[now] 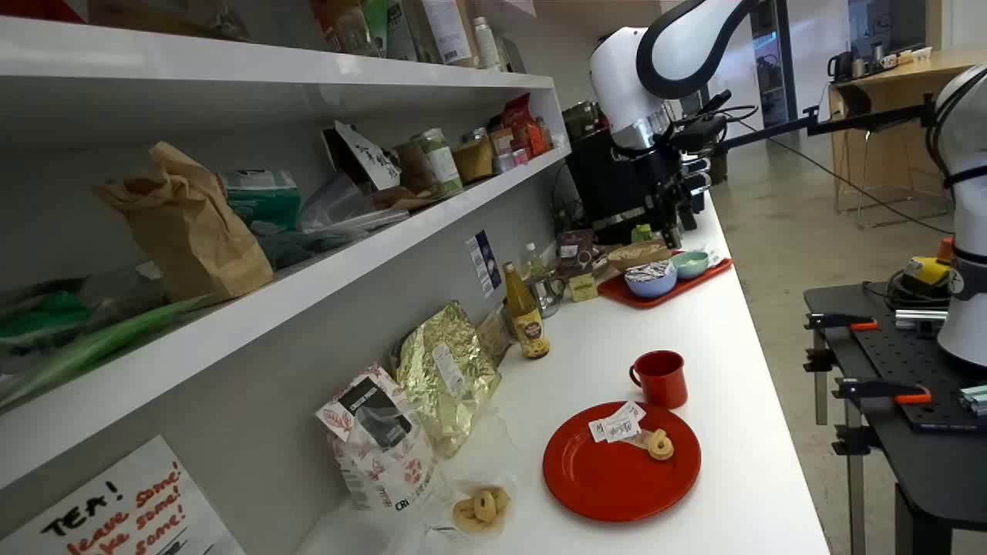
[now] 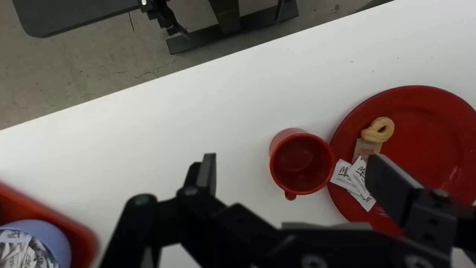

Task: Put the orange cup on the orange plate

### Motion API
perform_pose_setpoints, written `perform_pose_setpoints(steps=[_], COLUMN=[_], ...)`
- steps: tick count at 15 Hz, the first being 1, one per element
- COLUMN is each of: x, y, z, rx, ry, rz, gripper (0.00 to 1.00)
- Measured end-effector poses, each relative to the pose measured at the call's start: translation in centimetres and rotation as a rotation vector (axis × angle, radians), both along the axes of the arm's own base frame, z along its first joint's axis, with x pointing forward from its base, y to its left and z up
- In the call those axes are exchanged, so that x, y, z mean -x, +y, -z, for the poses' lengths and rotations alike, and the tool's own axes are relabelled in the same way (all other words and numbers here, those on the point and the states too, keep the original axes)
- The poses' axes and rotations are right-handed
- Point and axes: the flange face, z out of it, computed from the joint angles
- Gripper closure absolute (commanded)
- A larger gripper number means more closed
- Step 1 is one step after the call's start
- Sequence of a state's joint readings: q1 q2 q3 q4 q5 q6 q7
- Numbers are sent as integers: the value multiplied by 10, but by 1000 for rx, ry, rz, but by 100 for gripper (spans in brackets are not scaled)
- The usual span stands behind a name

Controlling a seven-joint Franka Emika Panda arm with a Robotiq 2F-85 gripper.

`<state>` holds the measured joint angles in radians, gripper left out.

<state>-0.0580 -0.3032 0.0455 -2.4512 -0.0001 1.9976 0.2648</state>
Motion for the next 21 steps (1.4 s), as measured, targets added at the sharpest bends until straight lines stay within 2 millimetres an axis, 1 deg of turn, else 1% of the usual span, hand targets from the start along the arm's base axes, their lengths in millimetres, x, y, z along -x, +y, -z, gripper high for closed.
perform_pose_setpoints(steps=[10,13,15,17,19,21], x=[-1,-8,-16,-25,-32,-38], y=[0,0,0,0,0,0], z=[-1,5,17,34,56,83], rx=[0,-5,-15,-22,-24,-24], ry=[-4,-48,-80,-96,-93,-74], rz=[0,8,27,47,62,78], gripper=[0,0,0,0,0,0])
